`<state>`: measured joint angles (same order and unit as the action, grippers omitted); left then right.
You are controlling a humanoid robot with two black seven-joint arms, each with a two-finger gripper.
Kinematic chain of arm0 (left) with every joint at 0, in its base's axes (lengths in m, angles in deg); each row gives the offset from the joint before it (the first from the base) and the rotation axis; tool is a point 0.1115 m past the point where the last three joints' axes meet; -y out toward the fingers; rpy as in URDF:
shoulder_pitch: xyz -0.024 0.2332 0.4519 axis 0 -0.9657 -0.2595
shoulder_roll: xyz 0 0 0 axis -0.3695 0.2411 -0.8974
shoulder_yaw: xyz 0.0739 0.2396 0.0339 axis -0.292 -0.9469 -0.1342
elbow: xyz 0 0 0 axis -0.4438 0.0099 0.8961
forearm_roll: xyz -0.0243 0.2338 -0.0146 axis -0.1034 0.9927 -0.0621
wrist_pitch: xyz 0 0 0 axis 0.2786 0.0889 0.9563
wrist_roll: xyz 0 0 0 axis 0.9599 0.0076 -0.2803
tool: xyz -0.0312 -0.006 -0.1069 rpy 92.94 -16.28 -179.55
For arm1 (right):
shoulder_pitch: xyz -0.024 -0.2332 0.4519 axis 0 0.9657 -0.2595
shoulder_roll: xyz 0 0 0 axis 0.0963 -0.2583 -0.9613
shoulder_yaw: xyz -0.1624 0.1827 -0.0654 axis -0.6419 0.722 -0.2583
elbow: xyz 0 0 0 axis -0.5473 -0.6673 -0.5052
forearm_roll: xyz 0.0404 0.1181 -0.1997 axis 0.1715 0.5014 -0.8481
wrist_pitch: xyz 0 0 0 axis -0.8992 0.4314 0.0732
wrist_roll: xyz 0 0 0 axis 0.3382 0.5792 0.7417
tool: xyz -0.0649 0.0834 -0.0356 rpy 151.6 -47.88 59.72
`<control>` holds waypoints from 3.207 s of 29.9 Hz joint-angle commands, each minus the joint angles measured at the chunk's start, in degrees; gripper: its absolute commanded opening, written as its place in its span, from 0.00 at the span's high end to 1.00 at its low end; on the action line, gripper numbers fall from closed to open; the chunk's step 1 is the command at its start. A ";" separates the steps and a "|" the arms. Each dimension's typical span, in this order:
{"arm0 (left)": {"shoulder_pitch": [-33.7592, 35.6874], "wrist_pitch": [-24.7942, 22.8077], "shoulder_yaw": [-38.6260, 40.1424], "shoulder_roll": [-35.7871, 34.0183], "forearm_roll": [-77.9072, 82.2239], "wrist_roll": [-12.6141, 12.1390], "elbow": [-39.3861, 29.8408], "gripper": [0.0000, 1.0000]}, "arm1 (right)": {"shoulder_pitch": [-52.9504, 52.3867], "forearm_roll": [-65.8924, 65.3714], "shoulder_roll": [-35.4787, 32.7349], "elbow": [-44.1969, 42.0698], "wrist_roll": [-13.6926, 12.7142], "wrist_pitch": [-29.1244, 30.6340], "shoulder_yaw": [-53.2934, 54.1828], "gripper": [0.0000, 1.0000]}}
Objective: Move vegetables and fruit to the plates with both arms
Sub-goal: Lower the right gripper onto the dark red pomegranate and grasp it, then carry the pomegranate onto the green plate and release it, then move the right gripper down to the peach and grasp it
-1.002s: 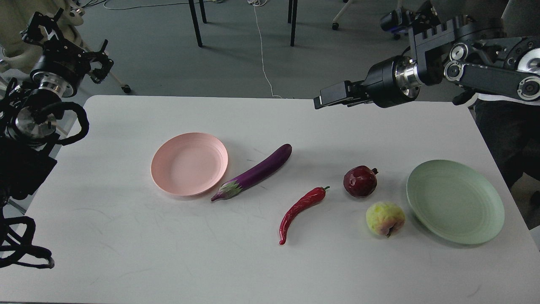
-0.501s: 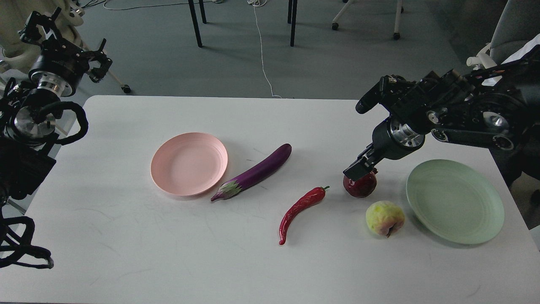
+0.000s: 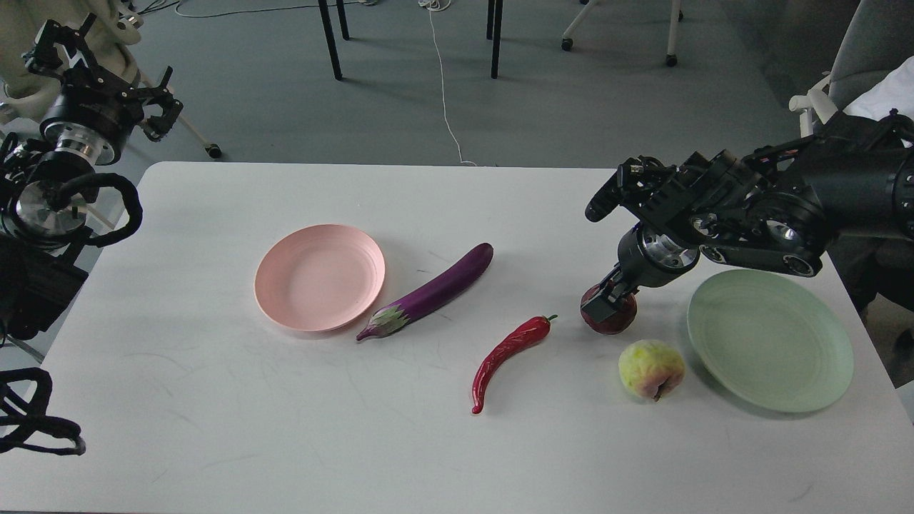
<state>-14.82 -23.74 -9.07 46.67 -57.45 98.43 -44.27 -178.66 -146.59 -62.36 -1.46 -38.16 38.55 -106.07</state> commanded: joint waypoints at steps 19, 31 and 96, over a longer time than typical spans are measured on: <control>-0.14 0.00 0.18 -0.82 -0.35 0.08 0.09 0.01 | 3.58 -0.22 2.58 -3.58 -0.30 -0.46 0.05 0.45; -0.15 0.00 0.09 -0.91 -0.35 0.08 0.09 0.01 | -5.56 -0.31 -10.58 2.65 -0.12 -0.20 1.20 0.51; -0.50 0.00 0.00 -1.18 0.18 -0.01 0.09 0.01 | -0.39 -2.59 -19.83 20.68 -0.92 -5.91 3.04 0.02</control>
<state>-15.26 -23.74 -9.07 45.62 -57.26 98.34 -44.19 -180.46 -149.17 -83.34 19.99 -39.11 32.65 -102.88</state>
